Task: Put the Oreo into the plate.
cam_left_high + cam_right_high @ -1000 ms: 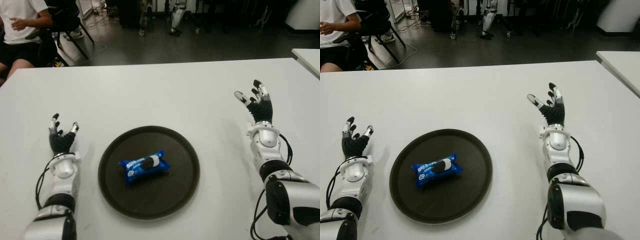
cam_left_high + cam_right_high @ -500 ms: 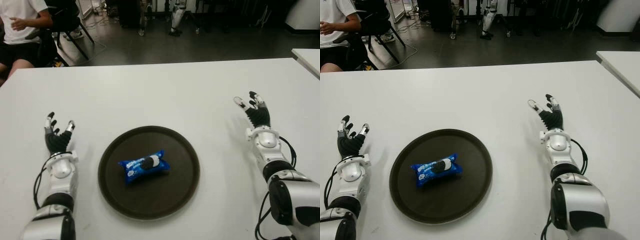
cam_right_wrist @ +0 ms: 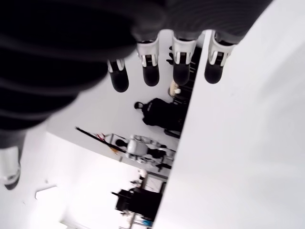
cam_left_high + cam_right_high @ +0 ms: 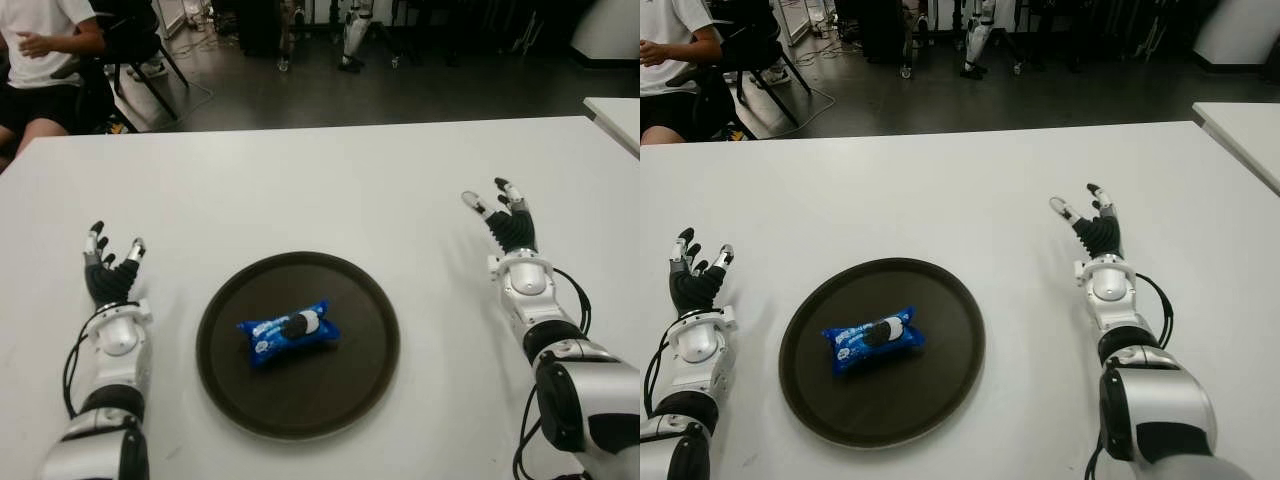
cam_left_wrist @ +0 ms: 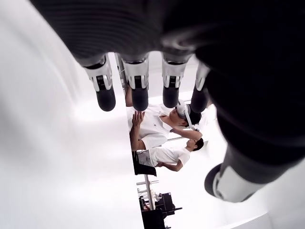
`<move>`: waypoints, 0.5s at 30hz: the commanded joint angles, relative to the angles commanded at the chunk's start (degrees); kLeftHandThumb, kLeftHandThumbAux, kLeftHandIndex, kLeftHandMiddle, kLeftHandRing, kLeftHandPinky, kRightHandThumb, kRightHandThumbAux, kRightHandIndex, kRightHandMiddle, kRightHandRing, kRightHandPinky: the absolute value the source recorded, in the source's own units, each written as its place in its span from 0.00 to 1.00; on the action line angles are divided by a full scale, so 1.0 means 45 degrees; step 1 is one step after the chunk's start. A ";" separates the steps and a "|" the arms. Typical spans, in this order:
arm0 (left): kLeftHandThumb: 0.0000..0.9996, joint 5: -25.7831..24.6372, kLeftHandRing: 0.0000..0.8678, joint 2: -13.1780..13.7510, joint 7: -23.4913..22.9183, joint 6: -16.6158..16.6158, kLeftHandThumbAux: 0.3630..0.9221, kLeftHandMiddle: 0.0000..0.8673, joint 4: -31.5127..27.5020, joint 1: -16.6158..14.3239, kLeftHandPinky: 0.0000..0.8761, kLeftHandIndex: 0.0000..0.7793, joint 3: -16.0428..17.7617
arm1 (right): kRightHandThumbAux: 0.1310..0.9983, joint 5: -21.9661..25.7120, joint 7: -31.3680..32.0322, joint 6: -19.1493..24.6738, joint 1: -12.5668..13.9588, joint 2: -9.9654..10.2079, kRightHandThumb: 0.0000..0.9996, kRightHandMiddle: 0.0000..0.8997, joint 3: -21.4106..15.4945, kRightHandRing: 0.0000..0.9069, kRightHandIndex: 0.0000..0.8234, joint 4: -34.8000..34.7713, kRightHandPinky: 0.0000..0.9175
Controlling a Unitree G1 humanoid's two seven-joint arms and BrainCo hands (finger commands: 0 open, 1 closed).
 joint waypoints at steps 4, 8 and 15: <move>0.11 0.0019 0.05 0.0021 -0.0143 -0.0135 0.71 0.07 0.0029 0.0034 0.06 0.05 -0.0027 | 0.41 -0.0012 -0.0080 -0.0226 0.0004 0.0073 0.00 0.01 -0.0008 0.00 0.02 -0.0078 0.00; 0.11 0.0039 0.05 0.0046 -0.0213 -0.0203 0.70 0.06 0.0078 0.0022 0.06 0.05 -0.0030 | 0.43 -0.0052 -0.0110 -0.0403 0.0052 0.0115 0.00 0.00 0.0027 0.00 0.02 -0.0134 0.00; 0.08 0.0044 0.06 0.0050 -0.0237 -0.0231 0.68 0.07 0.0022 0.0086 0.07 0.05 -0.0002 | 0.46 -0.0166 -0.0098 -0.0354 0.0090 0.0245 0.00 0.00 0.0167 0.00 0.01 -0.0143 0.00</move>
